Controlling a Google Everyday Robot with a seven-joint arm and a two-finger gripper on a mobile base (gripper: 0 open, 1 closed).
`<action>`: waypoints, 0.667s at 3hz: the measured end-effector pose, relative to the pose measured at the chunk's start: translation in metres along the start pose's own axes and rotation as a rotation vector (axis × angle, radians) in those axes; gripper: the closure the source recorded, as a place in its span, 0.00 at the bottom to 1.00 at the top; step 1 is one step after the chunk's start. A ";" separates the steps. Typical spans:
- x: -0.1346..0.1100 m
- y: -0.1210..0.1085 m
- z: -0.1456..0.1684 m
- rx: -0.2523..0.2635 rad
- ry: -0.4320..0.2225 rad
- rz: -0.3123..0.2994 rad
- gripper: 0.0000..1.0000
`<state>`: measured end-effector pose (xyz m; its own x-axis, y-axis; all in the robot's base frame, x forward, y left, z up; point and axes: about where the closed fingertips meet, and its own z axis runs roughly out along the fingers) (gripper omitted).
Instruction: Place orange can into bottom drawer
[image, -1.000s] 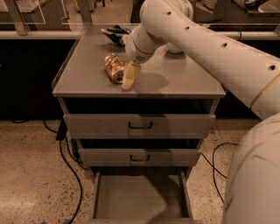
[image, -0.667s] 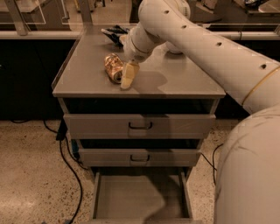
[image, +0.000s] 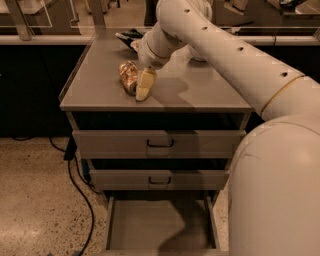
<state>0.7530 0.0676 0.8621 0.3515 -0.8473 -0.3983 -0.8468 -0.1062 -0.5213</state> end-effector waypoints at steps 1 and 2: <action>-0.001 -0.001 0.002 -0.005 -0.005 -0.006 0.00; -0.001 0.000 0.002 -0.006 -0.005 -0.006 0.16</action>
Offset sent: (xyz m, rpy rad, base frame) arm 0.0008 0.0017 -0.0006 -0.0002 0.0021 0.0090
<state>0.7537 0.0693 0.8614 0.3583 -0.8441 -0.3988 -0.8469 -0.1141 -0.5194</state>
